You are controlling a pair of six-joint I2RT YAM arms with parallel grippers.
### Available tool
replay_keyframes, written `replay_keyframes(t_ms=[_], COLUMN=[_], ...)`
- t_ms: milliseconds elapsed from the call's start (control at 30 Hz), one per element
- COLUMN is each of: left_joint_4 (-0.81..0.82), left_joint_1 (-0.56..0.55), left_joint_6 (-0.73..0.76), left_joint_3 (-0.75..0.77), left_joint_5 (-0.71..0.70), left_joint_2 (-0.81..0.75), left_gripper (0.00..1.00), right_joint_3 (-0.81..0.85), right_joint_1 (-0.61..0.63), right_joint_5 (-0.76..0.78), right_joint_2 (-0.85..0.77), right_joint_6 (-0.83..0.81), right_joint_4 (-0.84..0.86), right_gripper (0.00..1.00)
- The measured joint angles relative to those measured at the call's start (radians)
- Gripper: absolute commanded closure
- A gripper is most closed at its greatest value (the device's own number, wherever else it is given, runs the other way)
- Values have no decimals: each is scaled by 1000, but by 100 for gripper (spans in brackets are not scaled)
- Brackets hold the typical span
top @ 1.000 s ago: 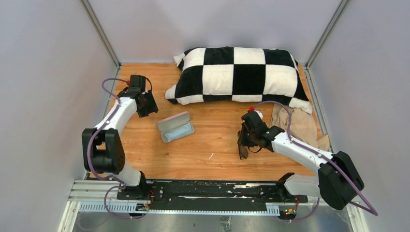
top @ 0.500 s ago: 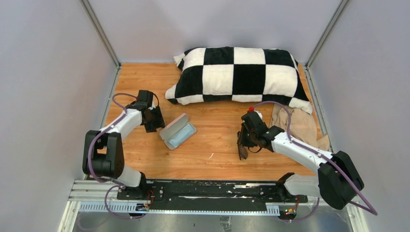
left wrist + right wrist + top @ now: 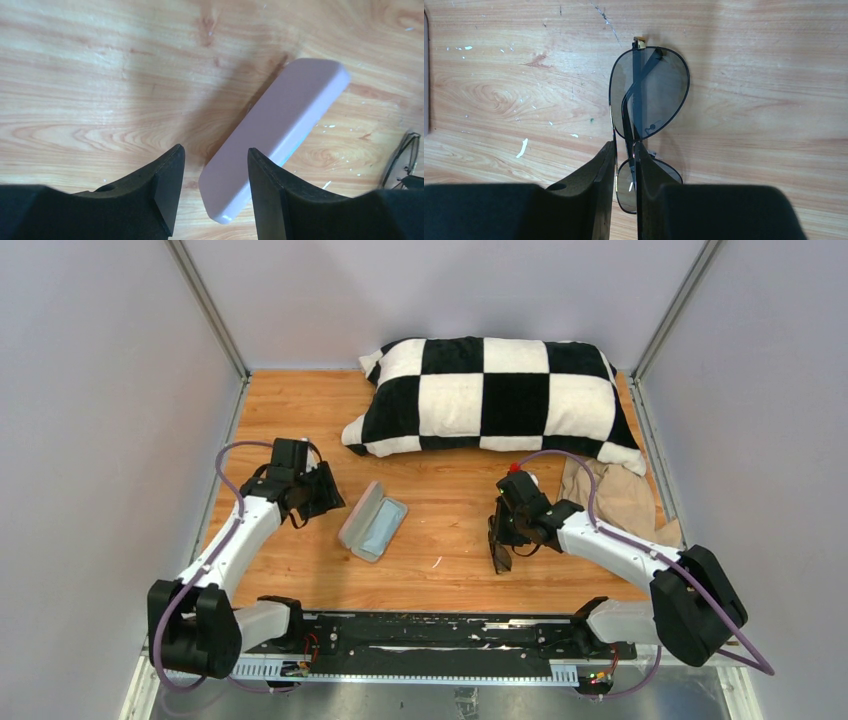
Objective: Organize the sunglasses
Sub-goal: Move the sunglasses case at the center of the board.
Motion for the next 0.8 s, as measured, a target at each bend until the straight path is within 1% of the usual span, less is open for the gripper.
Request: replay_keyframes(t_ms=[200, 333, 400, 500, 600, 800], left_joint_4=[-48, -53, -53, -47, -40, 57], left_joint_1=[0, 1, 12, 40, 51, 41], left_joint_6=[47, 70, 78, 80, 64, -9], left_joint_3=[100, 117, 122, 133, 121, 2], left_joint_5=[-22, -26, -28, -28, -28, 15], left_joint_2=[-41, -32, 11, 119, 194, 206], left_gripper=[44, 44, 44, 44, 44, 44], right_joint_3=[0, 7, 20, 45, 60, 96], right_joint_1=[0, 0, 0, 1, 10, 40], right_joint_5=[-11, -36, -54, -82, -94, -101], right_joint_2=[8, 24, 48, 87, 103, 134], right_joint_6=[0, 10, 18, 35, 49, 66], right_joint_4=[14, 21, 30, 53, 68, 66], right_gripper=[100, 100, 100, 100, 100, 100])
